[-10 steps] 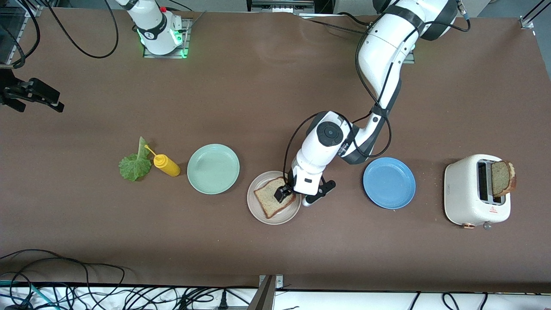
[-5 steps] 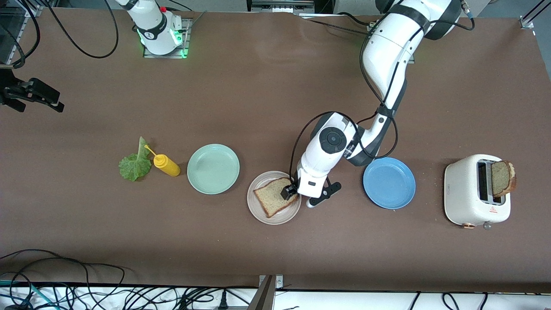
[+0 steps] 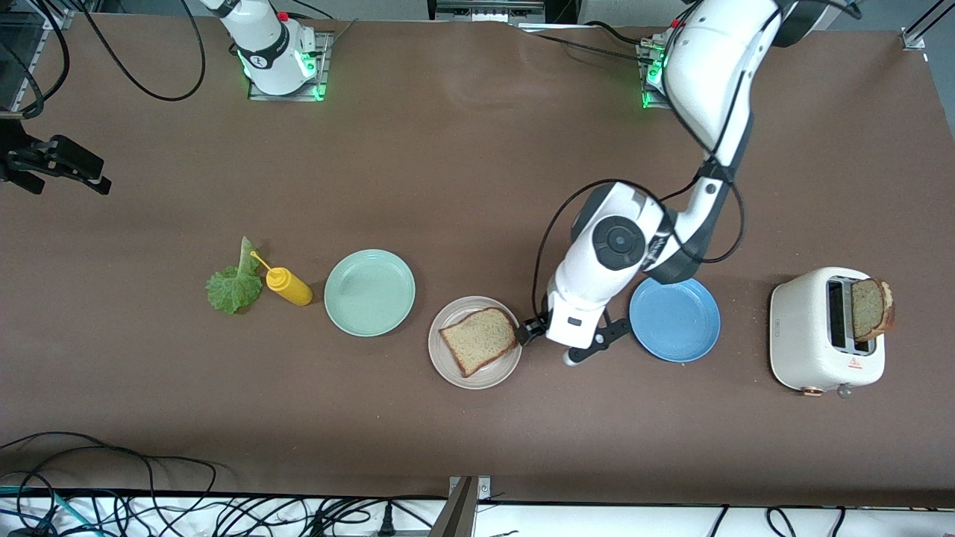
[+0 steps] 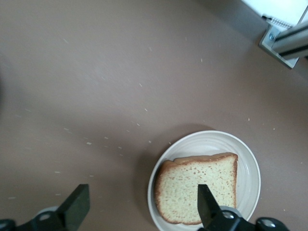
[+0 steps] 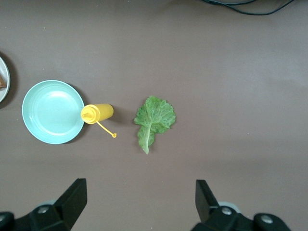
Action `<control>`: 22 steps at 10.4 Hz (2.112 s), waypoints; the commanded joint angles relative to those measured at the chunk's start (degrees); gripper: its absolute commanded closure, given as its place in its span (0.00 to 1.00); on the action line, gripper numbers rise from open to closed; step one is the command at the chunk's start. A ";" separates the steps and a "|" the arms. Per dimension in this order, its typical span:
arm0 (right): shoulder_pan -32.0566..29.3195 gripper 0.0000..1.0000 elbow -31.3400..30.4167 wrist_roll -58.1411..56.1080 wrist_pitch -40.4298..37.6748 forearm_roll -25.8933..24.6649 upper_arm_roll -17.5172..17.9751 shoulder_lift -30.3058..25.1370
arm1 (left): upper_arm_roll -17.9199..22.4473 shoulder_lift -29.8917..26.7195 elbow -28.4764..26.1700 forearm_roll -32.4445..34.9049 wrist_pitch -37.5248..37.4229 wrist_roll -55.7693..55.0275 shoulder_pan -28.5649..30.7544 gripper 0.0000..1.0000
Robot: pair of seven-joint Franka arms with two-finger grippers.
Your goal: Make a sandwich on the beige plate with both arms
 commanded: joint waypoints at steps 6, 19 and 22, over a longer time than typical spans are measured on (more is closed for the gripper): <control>-0.63 0.00 0.84 -0.06 -0.26 0.92 0.20 0.22 | -0.39 -18.35 -0.44 1.27 -25.73 21.19 13.13 0.00; -0.63 0.00 0.84 -0.06 -0.26 0.92 0.20 0.22 | -0.39 -24.61 -0.96 1.27 -37.79 52.24 26.16 0.00; -0.72 0.00 0.84 -0.06 -0.26 0.92 0.20 0.22 | -0.13 -24.52 -0.79 2.49 -37.61 52.24 26.42 0.00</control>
